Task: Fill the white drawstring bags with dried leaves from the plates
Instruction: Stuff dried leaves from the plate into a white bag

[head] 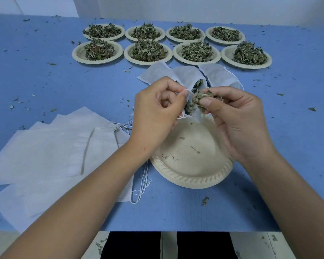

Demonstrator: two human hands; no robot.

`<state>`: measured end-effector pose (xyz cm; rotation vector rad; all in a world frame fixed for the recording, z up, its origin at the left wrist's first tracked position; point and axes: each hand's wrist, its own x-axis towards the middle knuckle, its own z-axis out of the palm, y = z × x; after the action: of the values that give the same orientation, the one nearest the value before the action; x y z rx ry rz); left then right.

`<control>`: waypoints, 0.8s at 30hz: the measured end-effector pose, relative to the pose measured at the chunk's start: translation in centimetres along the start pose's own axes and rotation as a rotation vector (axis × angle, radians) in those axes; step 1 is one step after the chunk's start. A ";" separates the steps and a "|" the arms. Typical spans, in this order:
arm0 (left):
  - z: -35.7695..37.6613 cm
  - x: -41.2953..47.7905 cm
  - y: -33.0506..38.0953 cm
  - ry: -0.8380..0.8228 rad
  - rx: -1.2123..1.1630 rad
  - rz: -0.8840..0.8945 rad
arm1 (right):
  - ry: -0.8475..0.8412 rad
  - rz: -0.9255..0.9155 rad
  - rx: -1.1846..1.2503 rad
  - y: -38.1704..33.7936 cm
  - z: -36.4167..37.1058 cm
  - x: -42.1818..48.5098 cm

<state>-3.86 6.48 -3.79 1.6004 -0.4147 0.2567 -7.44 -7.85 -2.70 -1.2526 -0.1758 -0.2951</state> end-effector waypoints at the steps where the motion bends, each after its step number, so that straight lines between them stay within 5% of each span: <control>1: 0.0 0.0 -0.1 -0.013 -0.003 -0.002 | 0.011 -0.007 -0.057 0.1 0.0 -0.1; 7: 0.2 -0.1 -0.2 -0.038 -0.025 -0.001 | 0.137 -0.145 -0.541 1.0 0.3 -0.7; 10: 0.3 -0.2 -0.2 -0.055 -0.025 0.001 | 0.031 -0.275 -0.835 1.4 0.5 -0.8; 15: 0.1 0.0 -0.2 -0.018 -0.047 -0.018 | -0.136 -0.212 -0.822 1.4 0.2 -0.4; 19: 0.0 0.1 -0.2 -0.006 -0.060 -0.027 | -0.023 -0.220 -0.655 1.1 0.2 -0.4; 24: 0.1 -0.1 -0.1 -0.041 -0.077 -0.017 | -0.067 -0.513 -0.946 1.6 0.3 -0.6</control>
<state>-3.92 6.41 -3.92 1.5347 -0.4377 0.1933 -7.50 -7.09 -4.20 -2.1493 -0.4490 -0.8420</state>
